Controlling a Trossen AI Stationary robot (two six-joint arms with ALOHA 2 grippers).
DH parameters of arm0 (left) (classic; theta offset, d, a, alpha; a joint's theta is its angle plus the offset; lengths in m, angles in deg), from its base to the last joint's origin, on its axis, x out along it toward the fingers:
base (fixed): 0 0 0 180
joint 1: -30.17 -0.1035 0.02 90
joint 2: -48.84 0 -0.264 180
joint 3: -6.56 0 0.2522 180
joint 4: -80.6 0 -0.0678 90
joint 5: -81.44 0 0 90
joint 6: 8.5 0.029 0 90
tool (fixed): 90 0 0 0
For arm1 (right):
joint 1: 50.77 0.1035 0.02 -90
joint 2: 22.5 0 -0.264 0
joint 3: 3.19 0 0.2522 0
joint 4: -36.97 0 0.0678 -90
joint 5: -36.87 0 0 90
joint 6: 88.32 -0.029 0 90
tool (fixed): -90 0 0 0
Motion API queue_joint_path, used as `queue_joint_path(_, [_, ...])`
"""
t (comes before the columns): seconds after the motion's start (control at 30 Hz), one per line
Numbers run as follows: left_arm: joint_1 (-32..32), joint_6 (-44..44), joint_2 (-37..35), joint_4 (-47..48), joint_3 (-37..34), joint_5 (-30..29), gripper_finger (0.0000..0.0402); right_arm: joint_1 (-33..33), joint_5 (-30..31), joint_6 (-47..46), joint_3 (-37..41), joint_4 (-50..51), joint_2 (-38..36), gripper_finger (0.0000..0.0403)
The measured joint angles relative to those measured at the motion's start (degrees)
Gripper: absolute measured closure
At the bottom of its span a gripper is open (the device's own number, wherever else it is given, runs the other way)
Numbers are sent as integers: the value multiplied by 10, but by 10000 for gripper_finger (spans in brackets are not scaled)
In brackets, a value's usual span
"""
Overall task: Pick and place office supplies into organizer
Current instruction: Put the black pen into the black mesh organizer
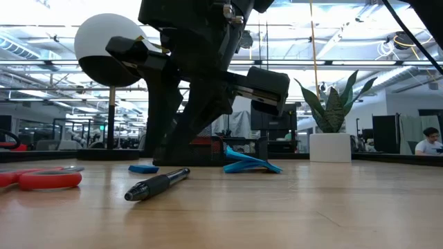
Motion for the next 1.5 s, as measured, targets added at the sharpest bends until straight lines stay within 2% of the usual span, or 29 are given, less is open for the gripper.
queue_joint_path(0.77, [0,0,0,0,0,0,274,14,2,-39,-3,13,0,321])
queue_joint_path(1.1, [0,0,0,0,0,0,275,5,1,-45,-108,123,5,321])
queue_joint_path(1.3, [0,0,0,0,0,0,274,2,0,-60,-238,283,84,321])
queue_joint_path(1.5, [0,2,0,0,0,0,275,-3,-15,-60,-241,317,113,321])
